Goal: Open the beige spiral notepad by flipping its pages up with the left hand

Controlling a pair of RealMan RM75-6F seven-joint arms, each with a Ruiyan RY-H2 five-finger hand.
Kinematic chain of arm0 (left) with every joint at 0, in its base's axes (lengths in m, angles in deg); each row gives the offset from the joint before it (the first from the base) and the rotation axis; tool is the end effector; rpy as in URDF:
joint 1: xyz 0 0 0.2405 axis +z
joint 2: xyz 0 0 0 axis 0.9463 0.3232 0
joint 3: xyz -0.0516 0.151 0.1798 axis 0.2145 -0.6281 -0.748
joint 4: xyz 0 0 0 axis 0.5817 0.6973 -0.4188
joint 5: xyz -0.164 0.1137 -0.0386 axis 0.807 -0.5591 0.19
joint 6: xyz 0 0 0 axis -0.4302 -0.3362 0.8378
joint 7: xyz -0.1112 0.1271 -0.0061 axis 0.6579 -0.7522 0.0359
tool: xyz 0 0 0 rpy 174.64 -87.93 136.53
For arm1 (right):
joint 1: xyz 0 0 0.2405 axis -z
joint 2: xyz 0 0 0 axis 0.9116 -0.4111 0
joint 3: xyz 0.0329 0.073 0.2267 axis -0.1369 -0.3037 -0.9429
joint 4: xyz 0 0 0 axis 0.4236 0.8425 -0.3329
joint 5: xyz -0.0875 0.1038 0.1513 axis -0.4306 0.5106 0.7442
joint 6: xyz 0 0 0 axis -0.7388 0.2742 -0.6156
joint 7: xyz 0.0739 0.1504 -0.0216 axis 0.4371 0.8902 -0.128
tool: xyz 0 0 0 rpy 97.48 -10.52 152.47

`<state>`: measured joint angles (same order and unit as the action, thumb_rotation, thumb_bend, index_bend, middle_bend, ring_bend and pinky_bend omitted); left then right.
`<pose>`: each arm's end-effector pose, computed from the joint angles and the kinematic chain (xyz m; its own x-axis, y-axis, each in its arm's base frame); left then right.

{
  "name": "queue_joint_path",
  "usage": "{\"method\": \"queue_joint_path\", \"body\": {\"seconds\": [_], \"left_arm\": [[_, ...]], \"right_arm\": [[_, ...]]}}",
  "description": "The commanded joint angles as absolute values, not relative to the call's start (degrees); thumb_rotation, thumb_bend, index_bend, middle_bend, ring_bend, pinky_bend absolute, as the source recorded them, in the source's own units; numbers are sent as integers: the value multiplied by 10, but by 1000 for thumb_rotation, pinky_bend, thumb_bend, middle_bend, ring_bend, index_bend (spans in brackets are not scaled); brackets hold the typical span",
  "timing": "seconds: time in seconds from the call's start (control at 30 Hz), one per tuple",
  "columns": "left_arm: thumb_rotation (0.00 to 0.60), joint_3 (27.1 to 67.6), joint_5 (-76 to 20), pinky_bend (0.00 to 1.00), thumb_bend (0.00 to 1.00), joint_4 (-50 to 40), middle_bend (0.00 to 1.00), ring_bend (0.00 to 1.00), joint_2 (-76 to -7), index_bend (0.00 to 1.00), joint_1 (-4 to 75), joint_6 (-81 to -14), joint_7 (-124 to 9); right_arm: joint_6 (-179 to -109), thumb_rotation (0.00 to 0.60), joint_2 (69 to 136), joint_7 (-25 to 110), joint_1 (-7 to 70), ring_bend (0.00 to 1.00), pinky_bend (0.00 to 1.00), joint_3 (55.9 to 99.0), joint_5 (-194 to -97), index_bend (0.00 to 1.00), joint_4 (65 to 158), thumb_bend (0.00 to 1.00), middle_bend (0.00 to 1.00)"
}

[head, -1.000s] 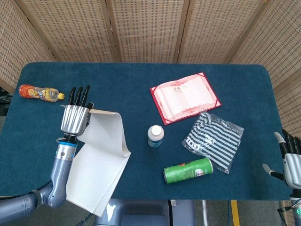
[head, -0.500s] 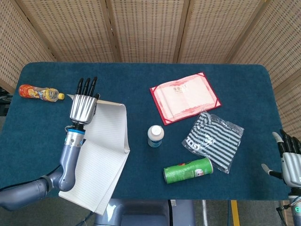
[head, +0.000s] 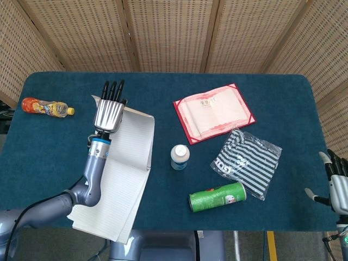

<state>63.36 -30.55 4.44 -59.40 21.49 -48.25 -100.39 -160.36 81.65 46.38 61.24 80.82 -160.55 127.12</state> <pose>-0.0902 0.4359 0.0226 0.6764 -0.2154 0.7044 0.6891 -0.1526 -0.7084 -0.3266 -0.2155 0.1828 0.3501 0.0009 0.9367 -0.9270 0.1443 0.3463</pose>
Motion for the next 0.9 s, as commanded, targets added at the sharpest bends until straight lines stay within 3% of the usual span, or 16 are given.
{"method": "queue_joint_path", "body": {"seconds": [0.03,0.27,0.37,0.9], "left_arm": [[600,625,-307,0,489,85,0,0,-620,534,195,-483,-1004],[600,607,-313,0,384,122,0,0,-643,120,191,-500,-1004],[600,605,-315,0,360,130,0,0,-647,15,193,-516,-1007],[600,591,-324,0,340,62,0,0,-608,0,226,-551,-978]], "right_arm": [[-1601,600,817,471,612,0,0,806,-1603,27,1267,207,0],[-1604,600,817,477,612,0,0,807,-1607,27,1265,206,0],[-1606,600,816,478,613,0,0,807,-1609,27,1267,208,0],[-1606,600,815,473,613,0,0,809,-1612,27,1269,208,0]]}}
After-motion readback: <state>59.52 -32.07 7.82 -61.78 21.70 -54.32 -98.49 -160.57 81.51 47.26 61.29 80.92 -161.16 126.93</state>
